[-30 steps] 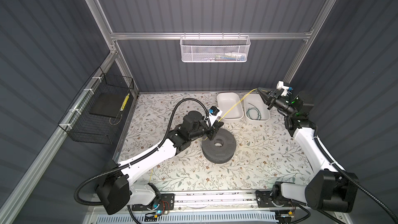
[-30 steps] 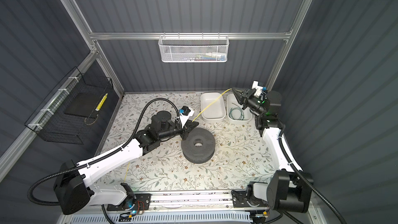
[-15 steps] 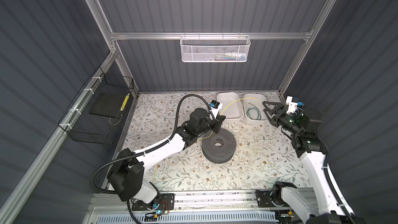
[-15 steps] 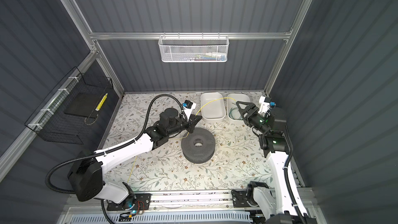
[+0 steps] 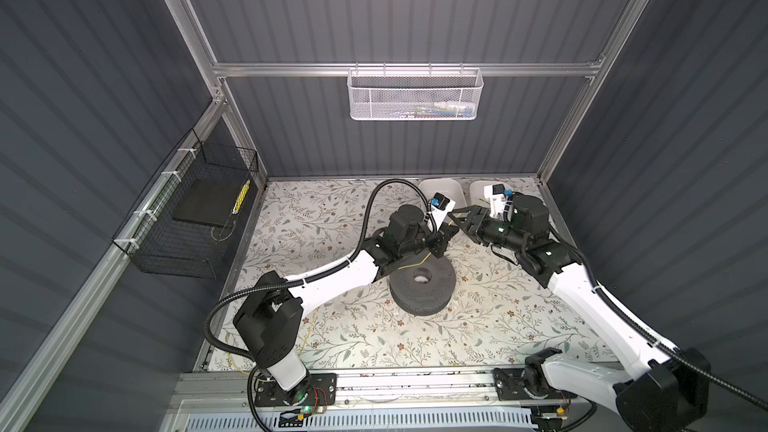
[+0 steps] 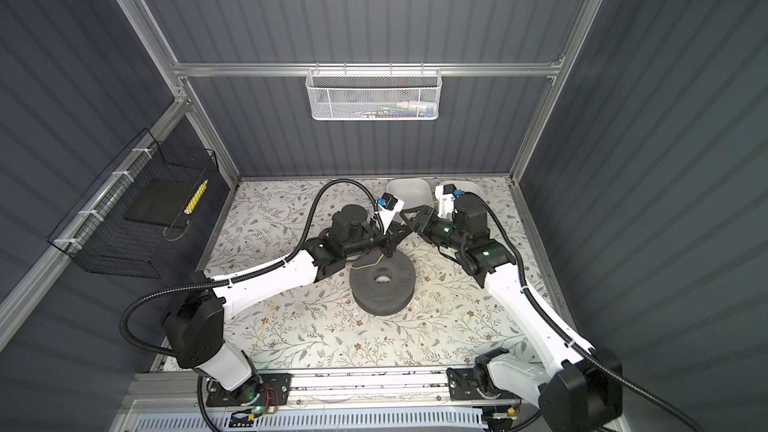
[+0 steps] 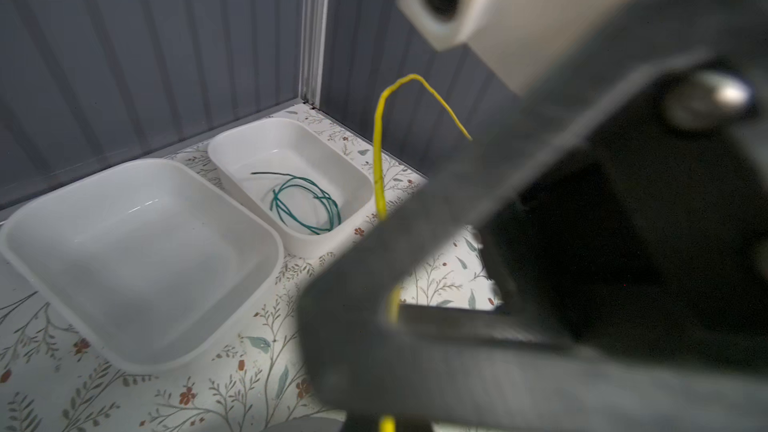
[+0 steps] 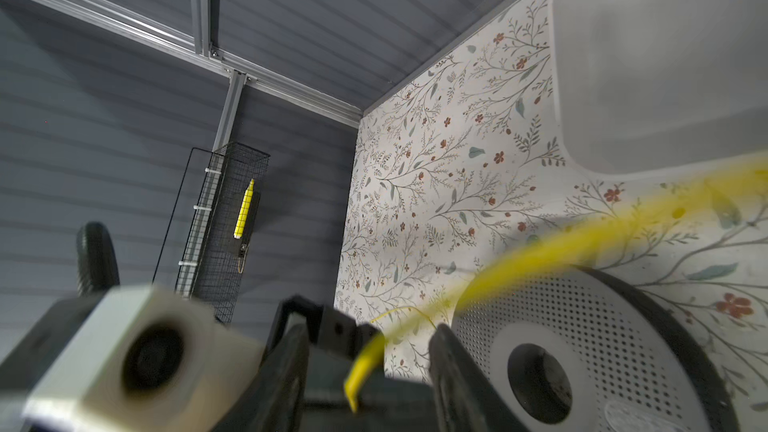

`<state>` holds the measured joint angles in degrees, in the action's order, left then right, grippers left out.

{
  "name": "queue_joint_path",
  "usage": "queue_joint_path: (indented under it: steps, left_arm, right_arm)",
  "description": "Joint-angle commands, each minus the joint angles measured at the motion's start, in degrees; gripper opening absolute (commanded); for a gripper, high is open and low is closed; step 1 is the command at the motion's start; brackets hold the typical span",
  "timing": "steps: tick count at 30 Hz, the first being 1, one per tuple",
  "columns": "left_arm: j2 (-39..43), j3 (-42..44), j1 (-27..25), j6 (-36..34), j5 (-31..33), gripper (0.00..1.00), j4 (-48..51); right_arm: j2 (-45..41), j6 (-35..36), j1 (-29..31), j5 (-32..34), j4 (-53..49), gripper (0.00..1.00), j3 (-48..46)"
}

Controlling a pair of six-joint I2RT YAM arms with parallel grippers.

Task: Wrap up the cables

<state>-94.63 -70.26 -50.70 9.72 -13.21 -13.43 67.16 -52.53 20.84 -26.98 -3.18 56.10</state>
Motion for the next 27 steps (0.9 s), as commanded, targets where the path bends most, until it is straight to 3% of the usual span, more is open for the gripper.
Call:
queue_joint_path:
  steps: [1,2,3,5,8,9,11,16,20,23,25,27]
  left_arm:
    - [1.0,-1.1,0.0,-2.1,-3.1,0.00,2.3]
    - [1.3,-0.6,-0.1,-2.3,-3.4,0.00,2.6]
    - [1.7,-0.2,-0.1,-2.5,-3.8,0.00,2.8]
    - [2.6,0.6,-0.1,-2.7,-3.8,0.01,3.5]
    - [5.2,1.0,0.0,-3.2,-1.5,0.46,7.7]
    - [7.0,0.9,0.0,-3.1,0.9,0.56,10.3]
    - [11.4,0.6,0.0,-2.2,7.7,0.66,16.5]
    - [25.0,-0.1,0.0,7.8,34.3,0.78,36.7]
    - [34.3,4.1,0.0,18.7,43.5,0.86,50.5]
    - [41.8,11.5,0.0,27.3,46.9,0.90,57.4]
    - [46.0,18.0,0.0,29.3,43.9,0.90,56.8]
    - [47.2,22.6,0.0,29.0,35.8,0.88,55.1]
  right_arm:
    - [0.8,2.4,1.3,1.3,0.4,0.36,2.7]
    - [0.9,2.4,1.4,1.6,0.4,0.28,2.5]
    - [0.7,2.1,1.4,2.3,0.7,0.14,2.0]
    - [-0.5,1.8,1.3,4.0,1.4,0.00,0.8]
    - [-2.6,3.1,1.2,9.7,0.3,0.00,0.0]
    - [-2.6,3.7,0.7,10.8,-0.2,0.00,0.0]
    - [-4.7,5.4,-0.3,11.6,-1.9,0.00,0.8]
    - [-4.5,7.7,-2.5,11.7,-3.5,0.00,1.5]
    - [-3.8,8.1,-4.2,12.0,-3.1,0.00,1.6]
    - [-3.8,8.9,-6.1,11.9,-3.2,0.00,1.9]
    - [-3.6,9.3,-7.7,11.2,-3.4,0.00,2.2]
    - [-3.4,9.3,-9.2,10.7,-3.7,0.00,2.4]
